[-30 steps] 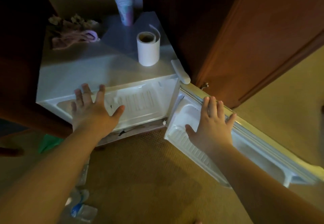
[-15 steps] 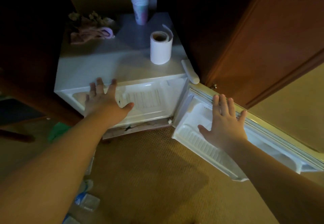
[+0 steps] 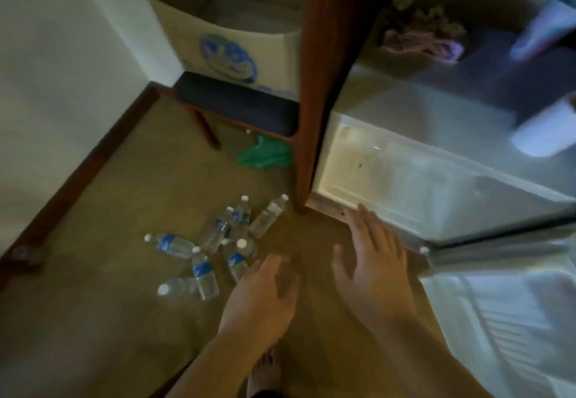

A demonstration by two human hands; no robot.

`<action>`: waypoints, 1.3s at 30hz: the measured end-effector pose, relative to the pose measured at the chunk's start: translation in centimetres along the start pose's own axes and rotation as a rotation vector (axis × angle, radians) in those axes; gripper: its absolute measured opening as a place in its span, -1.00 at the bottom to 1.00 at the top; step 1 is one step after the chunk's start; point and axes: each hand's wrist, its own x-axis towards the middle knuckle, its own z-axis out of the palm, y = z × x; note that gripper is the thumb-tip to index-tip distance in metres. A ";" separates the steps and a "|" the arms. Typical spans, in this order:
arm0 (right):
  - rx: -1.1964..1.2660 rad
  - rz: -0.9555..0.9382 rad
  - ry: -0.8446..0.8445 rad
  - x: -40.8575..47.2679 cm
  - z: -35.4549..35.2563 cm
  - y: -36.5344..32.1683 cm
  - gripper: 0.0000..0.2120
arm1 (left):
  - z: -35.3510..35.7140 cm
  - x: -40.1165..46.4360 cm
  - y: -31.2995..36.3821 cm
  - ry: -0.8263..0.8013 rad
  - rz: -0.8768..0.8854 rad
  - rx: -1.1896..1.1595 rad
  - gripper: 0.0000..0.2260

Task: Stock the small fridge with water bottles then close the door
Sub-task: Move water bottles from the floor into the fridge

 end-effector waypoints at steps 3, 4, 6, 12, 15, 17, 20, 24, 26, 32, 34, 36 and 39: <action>0.059 -0.076 -0.122 1.4 3.3 -4.8 -0.46 | 0.4 -1.8 -6.2 0.030 -0.126 0.019 -0.77; 0.065 -0.099 -0.173 1.9 4.5 -5.8 -0.48 | 0.4 -2.1 -7.3 0.054 -0.168 -0.021 -0.79; 0.066 -0.162 -0.284 2.8 7.2 -7.2 -0.51 | 0.0 -2.1 -8.8 0.114 -0.277 -0.130 -0.87; -0.019 -0.396 -0.558 5.3 16.4 -8.1 -0.50 | 1.0 3.1 -14.6 0.342 -0.550 -0.313 -0.88; -0.080 -0.494 -0.614 6.5 21.1 -8.0 -0.49 | 2.7 6.3 -19.3 0.479 -0.570 -0.305 -0.78; -0.089 -0.547 -0.636 7.4 24.5 -7.9 -0.49 | 3.9 8.3 -22.8 0.498 -0.614 -0.252 -0.64; -0.116 -0.616 -0.650 8.7 30.5 -7.6 -0.47 | 5.8 11.2 -27.8 0.443 -0.692 -0.141 -0.48; -0.204 -0.651 -0.682 11.0 36.5 -7.6 -0.51 | 7.4 14.4 -34.0 0.382 -0.765 -0.073 -0.36; -0.245 -0.631 -0.733 12.2 38.1 -7.9 -0.60 | 8.1 16.0 -36.8 0.391 -0.777 -0.064 -0.43; -0.373 -0.754 -0.858 14.7 41.1 -8.3 -0.61 | 11.0 19.7 -41.4 0.495 -0.693 0.005 -0.68; -0.382 -0.774 -0.868 15.5 41.4 -8.2 -0.60 | 11.0 20.8 -41.4 0.533 -0.687 0.047 -0.73; -0.343 -0.788 -0.862 16.3 41.2 -8.2 -0.66 | 10.1 21.8 -40.5 0.519 -0.664 0.096 -0.75; -0.272 -0.828 -0.809 17.7 39.8 -7.8 -0.76 | 7.6 23.0 -37.5 0.482 -0.592 0.214 -0.77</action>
